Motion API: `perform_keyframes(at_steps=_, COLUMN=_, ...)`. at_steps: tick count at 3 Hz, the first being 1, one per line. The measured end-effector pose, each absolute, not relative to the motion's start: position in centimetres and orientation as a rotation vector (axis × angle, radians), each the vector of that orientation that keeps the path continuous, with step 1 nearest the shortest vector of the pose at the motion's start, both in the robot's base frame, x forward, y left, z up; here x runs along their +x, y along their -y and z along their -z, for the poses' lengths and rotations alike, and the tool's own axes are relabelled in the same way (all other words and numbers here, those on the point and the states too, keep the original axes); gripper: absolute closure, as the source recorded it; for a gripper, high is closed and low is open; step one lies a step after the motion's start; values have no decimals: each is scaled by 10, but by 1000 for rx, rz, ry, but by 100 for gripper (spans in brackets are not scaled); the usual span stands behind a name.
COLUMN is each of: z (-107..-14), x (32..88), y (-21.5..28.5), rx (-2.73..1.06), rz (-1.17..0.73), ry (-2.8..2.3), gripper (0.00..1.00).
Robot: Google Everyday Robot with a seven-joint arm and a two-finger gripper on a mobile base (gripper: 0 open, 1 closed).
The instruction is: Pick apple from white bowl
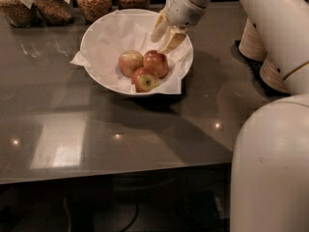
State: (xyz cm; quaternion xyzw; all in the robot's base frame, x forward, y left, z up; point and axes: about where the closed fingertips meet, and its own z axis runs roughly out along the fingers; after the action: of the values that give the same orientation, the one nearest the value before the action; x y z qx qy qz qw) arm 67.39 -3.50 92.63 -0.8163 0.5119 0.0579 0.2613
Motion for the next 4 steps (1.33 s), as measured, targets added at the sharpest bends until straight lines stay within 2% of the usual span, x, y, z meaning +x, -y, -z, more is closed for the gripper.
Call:
perform_keyframes(at_steps=1, z=-921, x=672, y=34, rx=-2220, rz=-176, ry=-1388, gripper=50)
perform_keyframes(at_steps=2, z=-917, x=671, y=33, rx=-2235, rz=-190, ry=-1385, gripper=36)
perform_keyframes(at_steps=4, z=-913, x=669, y=31, rx=-2261, rz=-210, ry=-1376, gripper=36)
